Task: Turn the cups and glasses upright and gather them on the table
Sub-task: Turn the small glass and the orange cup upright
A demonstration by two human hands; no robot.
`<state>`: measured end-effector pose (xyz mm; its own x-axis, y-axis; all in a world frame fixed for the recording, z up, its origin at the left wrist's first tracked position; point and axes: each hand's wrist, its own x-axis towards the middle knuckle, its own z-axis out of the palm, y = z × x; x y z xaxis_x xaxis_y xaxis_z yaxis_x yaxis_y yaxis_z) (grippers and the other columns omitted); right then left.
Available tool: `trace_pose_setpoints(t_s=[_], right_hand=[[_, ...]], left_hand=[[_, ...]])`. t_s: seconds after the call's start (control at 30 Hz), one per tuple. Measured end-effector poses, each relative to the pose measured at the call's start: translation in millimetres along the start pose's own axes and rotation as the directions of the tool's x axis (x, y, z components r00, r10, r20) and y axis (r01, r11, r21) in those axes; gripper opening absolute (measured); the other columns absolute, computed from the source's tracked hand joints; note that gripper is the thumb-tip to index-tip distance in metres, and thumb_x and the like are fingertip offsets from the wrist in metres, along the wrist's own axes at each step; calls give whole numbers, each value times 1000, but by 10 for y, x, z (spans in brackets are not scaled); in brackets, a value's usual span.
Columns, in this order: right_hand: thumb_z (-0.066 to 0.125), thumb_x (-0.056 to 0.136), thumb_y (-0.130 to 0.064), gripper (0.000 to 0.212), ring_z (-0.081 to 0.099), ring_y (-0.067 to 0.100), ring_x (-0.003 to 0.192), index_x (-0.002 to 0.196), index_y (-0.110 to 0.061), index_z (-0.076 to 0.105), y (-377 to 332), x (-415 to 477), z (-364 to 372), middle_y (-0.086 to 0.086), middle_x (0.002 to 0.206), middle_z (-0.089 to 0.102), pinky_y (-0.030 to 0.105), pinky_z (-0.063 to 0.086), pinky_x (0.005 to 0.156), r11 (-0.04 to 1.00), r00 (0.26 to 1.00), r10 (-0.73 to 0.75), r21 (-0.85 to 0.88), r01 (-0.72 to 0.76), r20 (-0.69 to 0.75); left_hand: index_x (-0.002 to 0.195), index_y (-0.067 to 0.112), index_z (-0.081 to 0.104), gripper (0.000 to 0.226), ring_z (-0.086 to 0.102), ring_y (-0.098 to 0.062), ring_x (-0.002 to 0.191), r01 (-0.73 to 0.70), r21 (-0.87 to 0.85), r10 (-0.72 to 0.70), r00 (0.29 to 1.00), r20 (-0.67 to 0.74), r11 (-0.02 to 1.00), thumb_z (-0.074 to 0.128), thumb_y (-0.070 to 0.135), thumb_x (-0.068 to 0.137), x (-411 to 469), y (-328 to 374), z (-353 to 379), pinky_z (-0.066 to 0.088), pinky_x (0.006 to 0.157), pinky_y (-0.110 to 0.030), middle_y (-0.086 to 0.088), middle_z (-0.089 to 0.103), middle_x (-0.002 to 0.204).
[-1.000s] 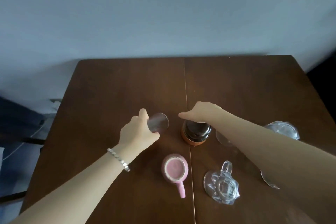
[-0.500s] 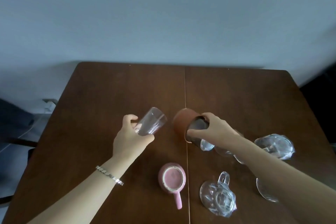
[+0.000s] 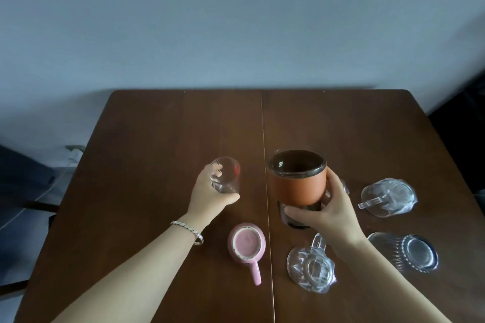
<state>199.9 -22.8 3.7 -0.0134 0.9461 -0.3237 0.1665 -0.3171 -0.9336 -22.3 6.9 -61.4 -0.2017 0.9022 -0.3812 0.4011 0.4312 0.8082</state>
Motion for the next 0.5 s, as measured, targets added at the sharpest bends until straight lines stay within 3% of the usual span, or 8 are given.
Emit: trace_pose_setpoints(t_s=[0.1, 0.2, 0.27, 0.33, 0.5], right_hand=[[87, 51, 4, 88, 64, 11, 98, 127, -15, 47, 129, 45, 39, 3, 113, 62, 8, 52, 63, 996, 1000, -13, -88, 13, -6], [88, 45, -6, 91, 60, 22, 105, 125, -20, 46, 269, 178, 175, 4, 115, 59, 13, 55, 64, 993, 999, 1, -121, -7, -47], [86, 39, -21, 95, 56, 24, 112, 122, -31, 43, 346, 291, 314, 3, 120, 56, 33, 59, 78, 985, 996, -6, -171, -10, -93], [84, 36, -28, 95, 53, 24, 116, 121, -38, 41, 418, 400, 439, 2, 122, 55, 49, 53, 91, 980, 993, -21, -200, -3, -117], [86, 48, -7, 93, 50, 21, 121, 130, -18, 42, 559, 572, 627, 6, 126, 56, 38, 42, 104, 970, 993, -25, -244, -5, -118]], left_hand=[[117, 21, 52, 68, 59, -16, 100, -24, 25, 24, 1000, -1, 999, 83, 10, 58, -54, -105, 8, 49, 85, -24, 0, 58, 112], [114, 24, 52, 67, 60, -20, 106, -20, 22, 21, 1000, -9, 1000, 84, 12, 57, -100, -188, -2, 52, 92, -33, -2, 60, 113], [118, 22, 51, 69, 59, -20, 112, -29, 23, 29, 999, -13, 999, 84, 11, 59, -121, -233, -14, 52, 97, -36, -3, 60, 118], [127, 22, 46, 78, 56, -20, 118, -35, 1, 35, 999, 3, 999, 84, 10, 60, -143, -262, -42, 50, 101, -39, -2, 58, 126], [131, 31, 39, 82, 51, -17, 124, -93, 5, 93, 996, 2, 996, 83, 10, 66, -240, -276, -106, 51, 100, -38, 0, 51, 137]])
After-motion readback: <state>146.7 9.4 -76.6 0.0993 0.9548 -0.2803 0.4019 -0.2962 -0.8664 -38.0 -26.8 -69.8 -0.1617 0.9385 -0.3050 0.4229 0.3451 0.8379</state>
